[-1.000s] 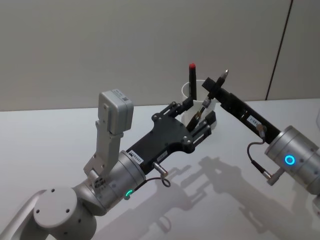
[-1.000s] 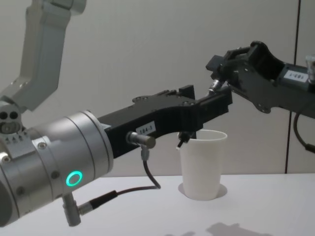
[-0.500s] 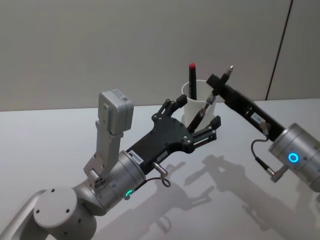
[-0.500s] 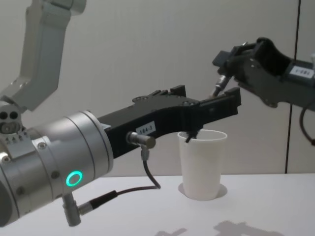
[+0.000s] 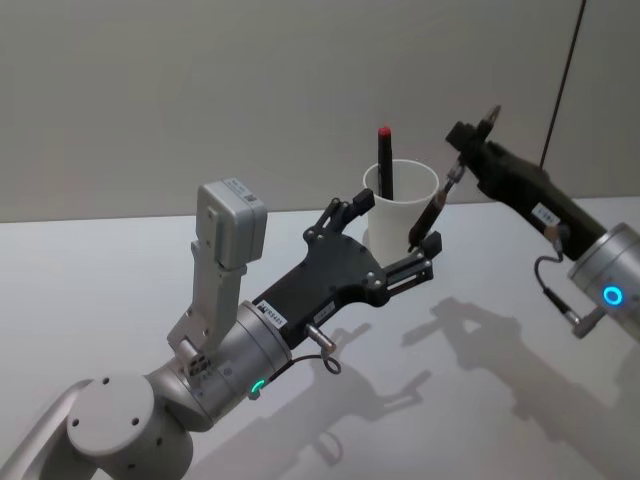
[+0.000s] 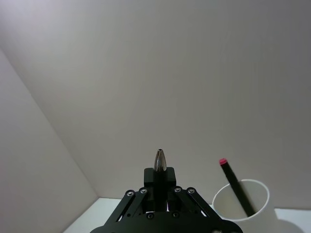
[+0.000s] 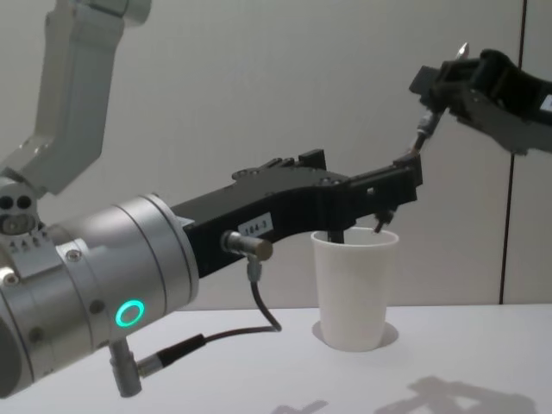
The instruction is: Place the pen into the pen holder.
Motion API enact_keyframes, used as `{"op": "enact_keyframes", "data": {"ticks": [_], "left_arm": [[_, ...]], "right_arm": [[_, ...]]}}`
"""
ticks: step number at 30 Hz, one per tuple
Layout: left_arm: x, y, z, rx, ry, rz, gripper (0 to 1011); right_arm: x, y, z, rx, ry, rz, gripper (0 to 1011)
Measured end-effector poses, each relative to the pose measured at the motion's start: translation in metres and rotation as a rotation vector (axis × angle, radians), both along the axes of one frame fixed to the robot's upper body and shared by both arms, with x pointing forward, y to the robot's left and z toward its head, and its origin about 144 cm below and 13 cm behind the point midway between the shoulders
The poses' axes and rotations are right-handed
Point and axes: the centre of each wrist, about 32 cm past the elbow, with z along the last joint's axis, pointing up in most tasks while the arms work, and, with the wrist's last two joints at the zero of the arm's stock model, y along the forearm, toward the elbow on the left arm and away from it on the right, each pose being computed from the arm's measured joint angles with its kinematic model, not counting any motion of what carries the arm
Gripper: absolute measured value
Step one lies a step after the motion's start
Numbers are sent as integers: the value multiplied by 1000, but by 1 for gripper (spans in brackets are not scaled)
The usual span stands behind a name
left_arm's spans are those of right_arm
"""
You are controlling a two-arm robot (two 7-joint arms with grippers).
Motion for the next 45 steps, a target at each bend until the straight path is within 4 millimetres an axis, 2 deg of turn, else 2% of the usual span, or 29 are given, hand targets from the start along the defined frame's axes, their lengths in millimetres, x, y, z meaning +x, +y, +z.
{"op": "enact_keyframes", "data": {"ticks": [12,13,22,34,45], "left_arm": [[0,0,0,0,0,0,1001],[0,0,0,0,0,0,1001],[0,0,0,0,0,0,1001],[0,0,0,0,0,0,1001],[0,0,0,0,0,0,1001]], "right_arm": [[15,-4,7,-133,-132,-58,124],[23,-3,9,-189,-184,-78,124],[49,6,14,-344,-297,-136,124],[79,21,9,-497,-355,-200,124],[96,33,2,-549,-360,-207,124]]}}
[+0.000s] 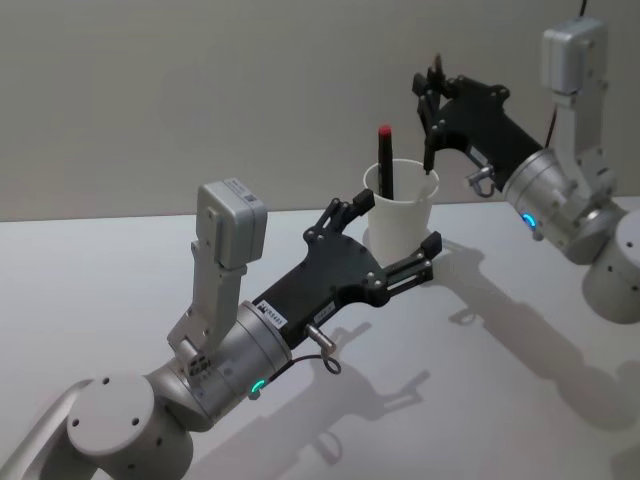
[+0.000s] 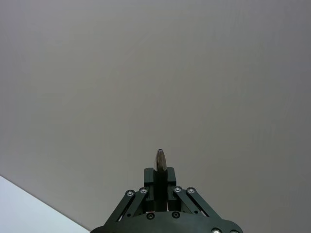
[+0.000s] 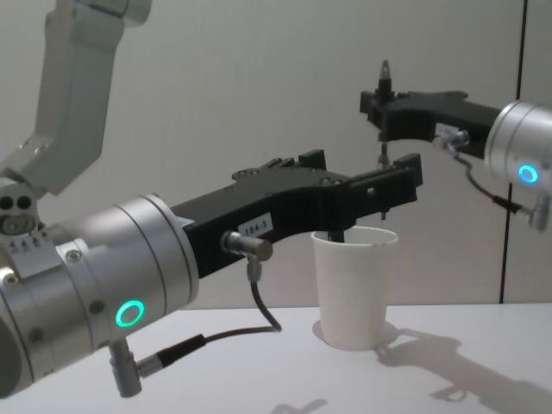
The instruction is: Place the pen into the pen holder.
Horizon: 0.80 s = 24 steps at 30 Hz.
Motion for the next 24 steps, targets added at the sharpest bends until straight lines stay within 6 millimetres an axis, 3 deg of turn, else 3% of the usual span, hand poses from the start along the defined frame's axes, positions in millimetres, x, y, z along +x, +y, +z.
{"op": "enact_keyframes", "data": {"ticks": [19,24], "left_arm": [[0,0,0,0,0,0,1001],[0,0,0,0,0,0,1001]], "right_arm": [[14,19,-18,-43,55,10,130],[16,21,-20,-49,63,9,264]]}}
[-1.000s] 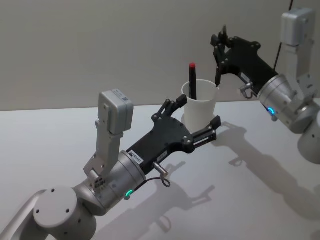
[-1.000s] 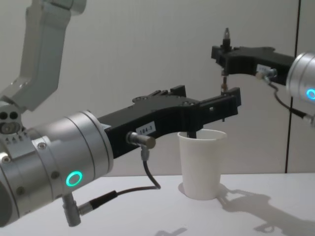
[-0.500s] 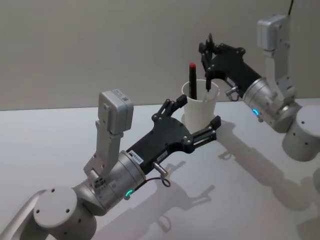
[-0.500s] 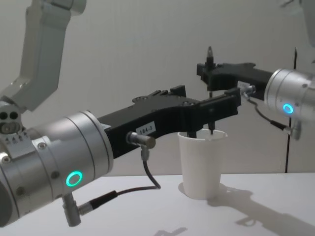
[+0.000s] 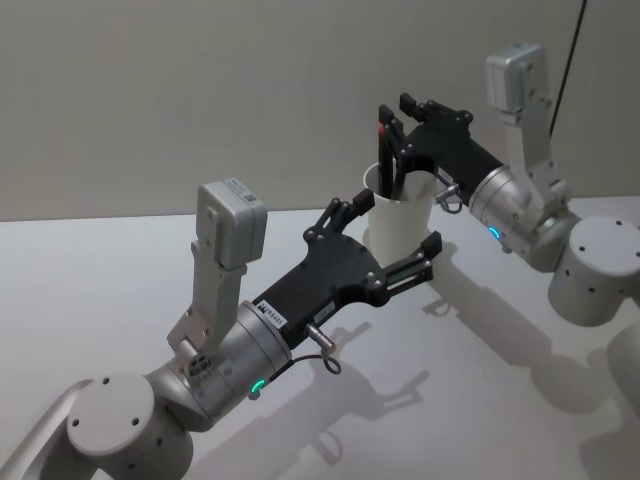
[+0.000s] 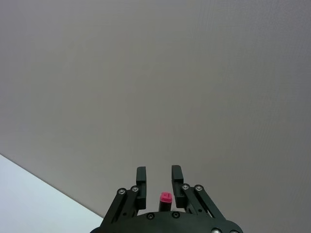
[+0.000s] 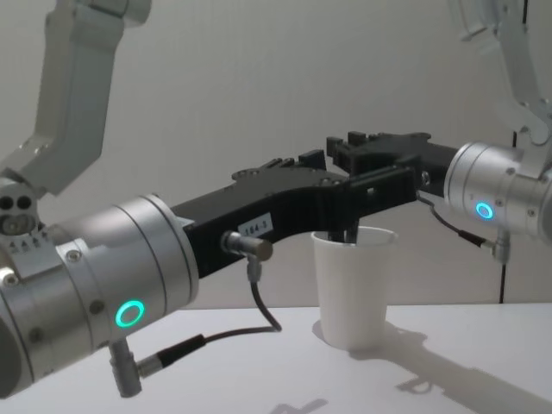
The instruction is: Place the pen into the pen holder.
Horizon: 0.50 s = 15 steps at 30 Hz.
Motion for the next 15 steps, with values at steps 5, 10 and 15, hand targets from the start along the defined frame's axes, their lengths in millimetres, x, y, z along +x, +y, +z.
{"op": "enact_keyframes", "data": {"ticks": [5,10,15], "left_arm": [[0,0,0,0,0,0,1001],[0,0,0,0,0,0,1001],[0,0,0,0,0,0,1001]], "right_arm": [[1,2,-2,-4,6,0,440],[1,3,-3,-7,10,0,581],[2,3,-3,-10,13,0,745]]}}
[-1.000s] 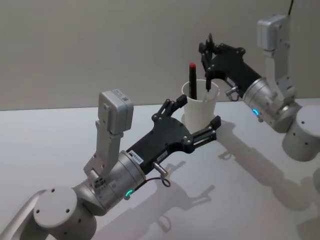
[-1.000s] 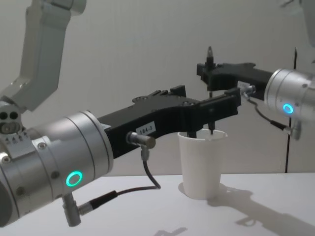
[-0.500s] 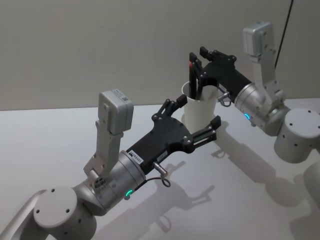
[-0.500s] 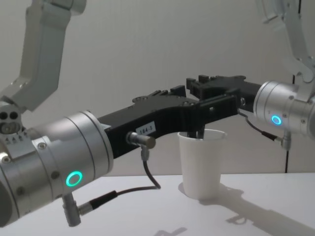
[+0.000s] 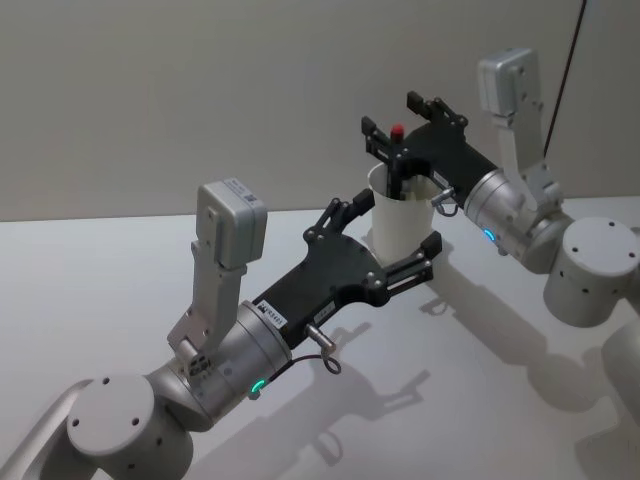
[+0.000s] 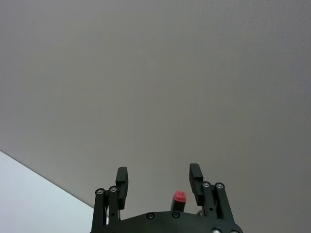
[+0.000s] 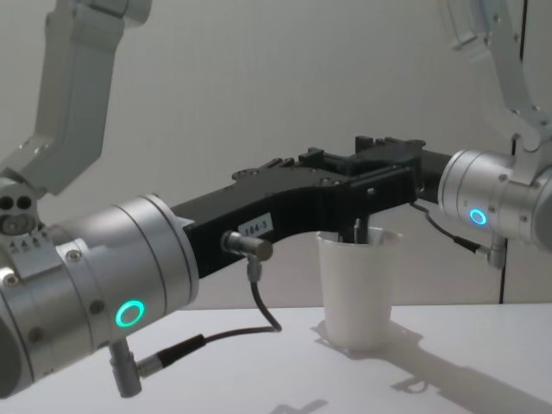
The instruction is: Place the pen into the pen holder.
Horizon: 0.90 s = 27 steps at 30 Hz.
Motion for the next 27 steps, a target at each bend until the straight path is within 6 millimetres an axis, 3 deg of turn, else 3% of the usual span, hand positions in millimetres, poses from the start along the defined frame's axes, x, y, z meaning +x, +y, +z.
{"op": "enact_keyframes", "data": {"ticks": [10,27], "left_arm": [[0,0,0,0,0,0,1001],[1,0,0,8,0,15,1001]], "right_arm": [[-7,-4,1,10,-2,-4,1001],[-27,-17,4,30,-1,-35,1001]]}}
